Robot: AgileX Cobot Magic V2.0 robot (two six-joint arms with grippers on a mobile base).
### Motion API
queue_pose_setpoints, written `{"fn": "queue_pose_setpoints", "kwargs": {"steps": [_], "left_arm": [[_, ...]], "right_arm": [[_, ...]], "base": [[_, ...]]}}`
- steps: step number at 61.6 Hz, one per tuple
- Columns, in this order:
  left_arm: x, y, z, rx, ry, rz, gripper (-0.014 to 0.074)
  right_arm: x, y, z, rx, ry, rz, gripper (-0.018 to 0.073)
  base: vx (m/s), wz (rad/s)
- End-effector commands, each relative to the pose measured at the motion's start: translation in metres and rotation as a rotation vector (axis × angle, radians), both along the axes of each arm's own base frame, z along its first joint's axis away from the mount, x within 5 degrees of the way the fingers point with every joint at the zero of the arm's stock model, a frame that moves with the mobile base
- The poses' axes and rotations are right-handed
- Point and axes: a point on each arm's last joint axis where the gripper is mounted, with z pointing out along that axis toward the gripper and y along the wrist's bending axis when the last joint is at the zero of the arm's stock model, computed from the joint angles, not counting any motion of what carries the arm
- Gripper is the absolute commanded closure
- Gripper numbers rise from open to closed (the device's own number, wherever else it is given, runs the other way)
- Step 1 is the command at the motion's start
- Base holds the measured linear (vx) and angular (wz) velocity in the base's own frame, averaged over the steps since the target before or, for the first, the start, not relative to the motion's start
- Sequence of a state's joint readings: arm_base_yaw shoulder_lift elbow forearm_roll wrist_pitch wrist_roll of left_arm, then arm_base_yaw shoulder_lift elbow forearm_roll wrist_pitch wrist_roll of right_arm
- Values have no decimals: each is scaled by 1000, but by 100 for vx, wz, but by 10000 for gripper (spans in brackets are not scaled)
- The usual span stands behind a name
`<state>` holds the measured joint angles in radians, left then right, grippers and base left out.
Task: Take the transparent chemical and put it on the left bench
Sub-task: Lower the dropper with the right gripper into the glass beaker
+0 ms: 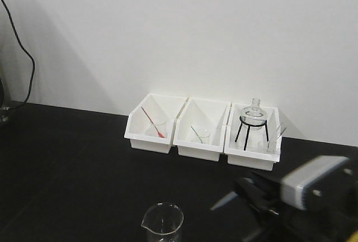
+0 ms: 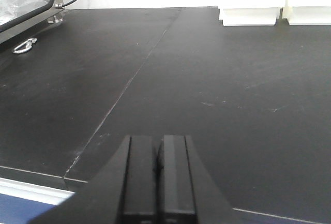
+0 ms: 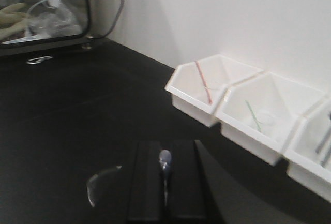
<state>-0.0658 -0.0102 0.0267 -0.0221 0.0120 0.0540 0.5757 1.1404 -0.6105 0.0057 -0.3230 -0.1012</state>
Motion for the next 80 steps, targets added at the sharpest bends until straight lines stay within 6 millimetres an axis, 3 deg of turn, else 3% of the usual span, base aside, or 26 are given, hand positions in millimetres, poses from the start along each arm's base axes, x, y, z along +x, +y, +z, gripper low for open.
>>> {"fn": "queue_pose_setpoints", "kwargs": {"steps": [1, 10, 16, 27, 49, 58, 73, 80], "left_arm": [[-1, 0, 3, -14, -81, -1, 600], [-1, 0, 3, -14, -81, -1, 600], [-1, 0, 3, -14, -81, -1, 600], [-1, 0, 3, -14, -81, -1, 600], [-1, 0, 3, -14, -81, -1, 600], [-1, 0, 3, -14, -81, -1, 600], [-1, 0, 3, -14, -81, -1, 600], [-1, 0, 3, -14, -81, -1, 600]], "right_arm": [[26, 29, 27, 50, -135, 40, 562], [66, 59, 27, 70, -105, 43, 560], [82, 72, 19, 91, -37, 42, 559], [78, 91, -2, -17, 56, 94, 559], [84, 96, -25, -88, 122, 97, 526], [83, 96, -32, -131, 182, 96, 387], [83, 95, -32, -122, 195, 90, 12], [77, 91, -23, -111, 219, 86, -54]], "base": [[0, 0], [0, 0], [0, 0], [0, 0], [0, 0], [0, 0], [0, 0], [0, 0]]}}
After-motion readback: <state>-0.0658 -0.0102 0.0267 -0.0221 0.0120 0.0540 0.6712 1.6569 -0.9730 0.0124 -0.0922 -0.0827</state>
